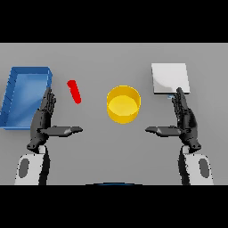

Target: Pick up the red beaker and tilt it to pour out 1 green nut into yellow bowl. Pick up the yellow bowl and place it on the metallic measuring scale.

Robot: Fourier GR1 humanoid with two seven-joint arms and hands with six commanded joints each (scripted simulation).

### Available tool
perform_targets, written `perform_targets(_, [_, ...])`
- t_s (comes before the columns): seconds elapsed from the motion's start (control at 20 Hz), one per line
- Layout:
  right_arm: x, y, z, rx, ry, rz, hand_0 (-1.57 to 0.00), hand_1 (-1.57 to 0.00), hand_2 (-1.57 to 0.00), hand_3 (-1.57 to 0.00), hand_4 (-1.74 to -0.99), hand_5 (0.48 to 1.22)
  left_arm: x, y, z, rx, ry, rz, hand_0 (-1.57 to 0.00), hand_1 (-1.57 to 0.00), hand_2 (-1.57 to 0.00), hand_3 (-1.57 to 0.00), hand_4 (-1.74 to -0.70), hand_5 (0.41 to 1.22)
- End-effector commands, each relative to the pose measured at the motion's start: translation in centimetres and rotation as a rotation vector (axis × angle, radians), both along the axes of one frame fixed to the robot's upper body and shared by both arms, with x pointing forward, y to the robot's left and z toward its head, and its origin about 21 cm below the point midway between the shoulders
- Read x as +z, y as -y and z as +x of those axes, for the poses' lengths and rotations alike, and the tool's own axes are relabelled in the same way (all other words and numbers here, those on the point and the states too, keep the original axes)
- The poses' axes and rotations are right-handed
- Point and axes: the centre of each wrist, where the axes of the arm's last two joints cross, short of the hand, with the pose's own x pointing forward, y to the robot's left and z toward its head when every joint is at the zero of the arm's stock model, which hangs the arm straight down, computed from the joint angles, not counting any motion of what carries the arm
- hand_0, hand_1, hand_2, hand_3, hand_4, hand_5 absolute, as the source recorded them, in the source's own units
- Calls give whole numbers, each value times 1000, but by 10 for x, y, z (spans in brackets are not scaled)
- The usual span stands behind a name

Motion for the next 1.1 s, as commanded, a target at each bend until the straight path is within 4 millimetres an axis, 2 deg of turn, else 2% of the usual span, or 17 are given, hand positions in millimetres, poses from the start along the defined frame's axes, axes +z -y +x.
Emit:
perform_targets(0.0, [0, 0, 0, -1, 1, 0, 1, 1, 1, 1, -1128, 660, 0, -1, 1, 2, -2, 0, 1, 1, 1, 1, -1093, 623])
perform_targets(0.25, [-4, 0, -5, 4, -9, 2, 1, 1, 1, 1, -1128, 660, 3, -10, 12, 7, -11, 0, 1, 1, 1, 1, -1093, 623])
perform_targets(0.3, [0, -1, -14, 21, 94, -132, 1, 1, 1, 1, -1128, 660, 4, -8, 3, -9, 23, 68, 1, 1, 1, 1, -1093, 623])
perform_targets(0.4, [0, -8, -26, 52, 159, -259, 1, 1, 1, 1, -1127, 664, 5, -2, -10, -29, 47, 136, 1, 1, 1, 1, -1094, 618])
perform_targets(0.6, [4, -9, -35, 47, 157, -313, 1, 1, 1, 1, -1112, 659, 11, -4, -16, -37, 26, 185, 1, 1, 1, 1, -1096, 616])
perform_targets(0.8, [9, -9, -32, 49, 155, -301, 1, 1, 1, 1, -1127, 652, 3, 3, -3, -59, 16, 213, 1, 1, 1, 1, -1095, 617])
perform_targets(0.95, [11, -7, -38, 53, 162, -266, 1, 1, 1, 1, -1160, 651, -4, 12, 15, -69, 30, 221, 1, 1, 1, 1, -1130, 633])
perform_targets(1.05, [8, -7, -36, 52, 150, -254, 1, 1, 1, 1, -1182, 655, -4, 11, 31, -55, 25, 222, 1, 1, 1, 1, -1147, 636])
